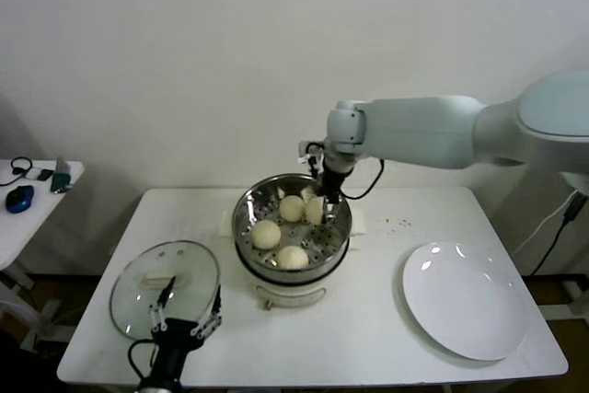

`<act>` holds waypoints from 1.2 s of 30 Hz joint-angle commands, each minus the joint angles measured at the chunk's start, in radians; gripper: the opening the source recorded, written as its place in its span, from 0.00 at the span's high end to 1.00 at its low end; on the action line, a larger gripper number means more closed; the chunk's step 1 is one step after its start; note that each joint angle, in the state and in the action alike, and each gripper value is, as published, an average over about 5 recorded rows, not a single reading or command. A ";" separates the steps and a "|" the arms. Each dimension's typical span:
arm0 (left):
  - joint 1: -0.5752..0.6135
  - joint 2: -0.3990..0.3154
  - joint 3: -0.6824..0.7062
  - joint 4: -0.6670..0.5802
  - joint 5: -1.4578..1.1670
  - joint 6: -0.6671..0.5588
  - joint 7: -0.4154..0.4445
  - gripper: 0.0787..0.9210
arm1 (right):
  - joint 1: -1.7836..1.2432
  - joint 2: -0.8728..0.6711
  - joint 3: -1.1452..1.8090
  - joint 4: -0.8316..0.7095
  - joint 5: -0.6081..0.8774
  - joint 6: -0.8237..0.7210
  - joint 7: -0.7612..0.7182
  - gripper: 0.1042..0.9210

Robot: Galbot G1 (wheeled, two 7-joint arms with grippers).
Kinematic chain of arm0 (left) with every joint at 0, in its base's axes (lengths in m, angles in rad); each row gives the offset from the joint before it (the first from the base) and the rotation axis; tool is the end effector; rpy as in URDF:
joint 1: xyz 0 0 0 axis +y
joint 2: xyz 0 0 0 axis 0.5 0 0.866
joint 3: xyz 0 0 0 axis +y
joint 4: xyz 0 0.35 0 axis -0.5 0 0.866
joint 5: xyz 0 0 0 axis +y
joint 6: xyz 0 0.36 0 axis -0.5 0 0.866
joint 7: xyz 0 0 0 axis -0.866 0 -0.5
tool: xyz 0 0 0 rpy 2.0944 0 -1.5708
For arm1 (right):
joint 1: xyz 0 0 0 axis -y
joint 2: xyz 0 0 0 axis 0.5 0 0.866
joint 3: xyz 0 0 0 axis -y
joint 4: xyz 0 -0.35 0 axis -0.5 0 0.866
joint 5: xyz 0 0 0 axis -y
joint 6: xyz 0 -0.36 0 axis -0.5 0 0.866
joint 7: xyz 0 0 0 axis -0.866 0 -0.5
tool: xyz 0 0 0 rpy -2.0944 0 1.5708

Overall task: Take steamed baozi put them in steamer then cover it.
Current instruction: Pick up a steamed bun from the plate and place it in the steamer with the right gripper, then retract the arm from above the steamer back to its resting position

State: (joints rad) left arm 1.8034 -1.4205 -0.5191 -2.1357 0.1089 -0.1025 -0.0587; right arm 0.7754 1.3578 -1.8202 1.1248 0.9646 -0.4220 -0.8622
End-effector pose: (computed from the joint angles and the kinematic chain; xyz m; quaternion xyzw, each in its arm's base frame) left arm 0.1143 0.0222 -0.3219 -0.0295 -0.9927 -0.1102 0.0387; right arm 0.5824 0.1204 -0.0844 0.5244 -0.5230 0.5254 0.4188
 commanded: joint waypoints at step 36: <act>-0.045 0.010 -0.007 0.021 0.021 0.013 -0.004 0.12 | 0.007 -0.425 0.207 0.133 0.040 0.345 0.330 0.12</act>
State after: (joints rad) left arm 1.7713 -1.4112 -0.5254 -2.1179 0.1164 -0.0927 -0.0626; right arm 0.7919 1.1851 -1.6986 1.1591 0.9609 -0.3113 -0.8174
